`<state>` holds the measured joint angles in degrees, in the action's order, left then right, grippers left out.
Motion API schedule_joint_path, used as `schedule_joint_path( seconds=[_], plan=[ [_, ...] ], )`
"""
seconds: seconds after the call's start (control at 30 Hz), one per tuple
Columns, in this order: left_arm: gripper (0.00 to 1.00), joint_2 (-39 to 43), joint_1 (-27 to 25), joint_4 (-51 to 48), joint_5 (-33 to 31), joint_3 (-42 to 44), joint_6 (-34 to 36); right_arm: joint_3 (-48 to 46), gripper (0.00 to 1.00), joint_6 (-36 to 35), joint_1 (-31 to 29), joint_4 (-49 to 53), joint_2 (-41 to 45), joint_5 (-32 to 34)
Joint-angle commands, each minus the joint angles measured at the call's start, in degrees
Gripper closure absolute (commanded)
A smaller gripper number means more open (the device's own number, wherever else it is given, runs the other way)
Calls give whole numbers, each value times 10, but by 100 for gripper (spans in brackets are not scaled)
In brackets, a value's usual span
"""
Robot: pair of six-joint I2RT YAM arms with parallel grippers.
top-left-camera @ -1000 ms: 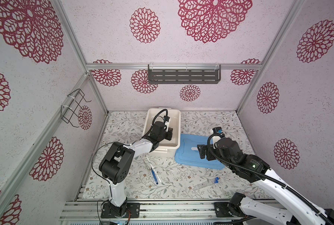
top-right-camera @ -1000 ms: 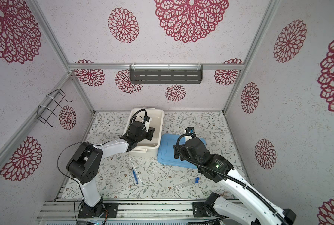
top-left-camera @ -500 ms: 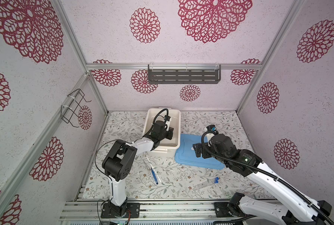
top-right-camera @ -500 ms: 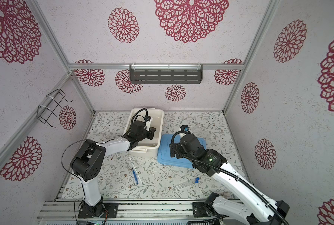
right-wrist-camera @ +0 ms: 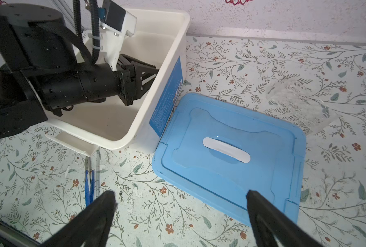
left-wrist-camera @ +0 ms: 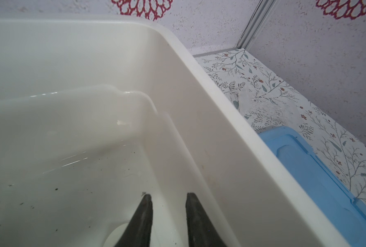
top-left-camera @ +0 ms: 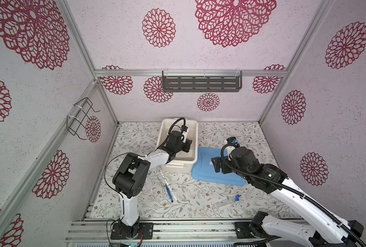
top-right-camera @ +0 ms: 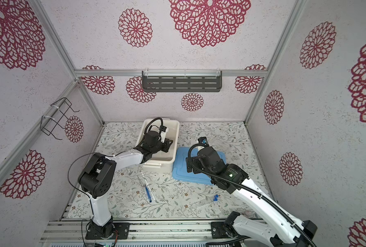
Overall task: Organize the chemistry lab equipment
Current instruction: 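Lift the left gripper out of the bin while the right reaches toward the blue tweezers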
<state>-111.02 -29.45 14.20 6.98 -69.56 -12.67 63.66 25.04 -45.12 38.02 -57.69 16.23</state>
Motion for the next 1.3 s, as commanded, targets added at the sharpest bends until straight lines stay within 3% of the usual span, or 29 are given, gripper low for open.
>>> schedule_joint_path(
  seconds=[0.0,0.23,0.43,0.6,0.73,0.93,1.03,1.17,1.27],
  plan=[
    [69,38,4,-24,5,-18,8,23,1,-23,4,-4,4,2],
    [67,128,7,-108,6,-47,6,79,1,-116,4,38,-57,-41],
    [66,184,37,-190,63,-81,-77,107,1,-187,-3,56,-118,-121],
    [65,248,92,-198,113,-38,-162,148,1,-226,-43,89,-173,-114],
    [64,321,135,-241,115,1,-190,209,1,-254,-115,131,-251,-107],
    [63,431,218,-354,94,50,-210,269,14,-239,-203,99,-348,-149],
    [61,480,272,-391,92,85,-233,278,21,-213,-230,59,-383,-132],
    [54,533,337,-410,99,142,-264,293,28,-170,-235,34,-433,-95],
    [50,554,375,-446,83,171,-281,314,31,-162,-235,37,-477,-109]
  ],
)
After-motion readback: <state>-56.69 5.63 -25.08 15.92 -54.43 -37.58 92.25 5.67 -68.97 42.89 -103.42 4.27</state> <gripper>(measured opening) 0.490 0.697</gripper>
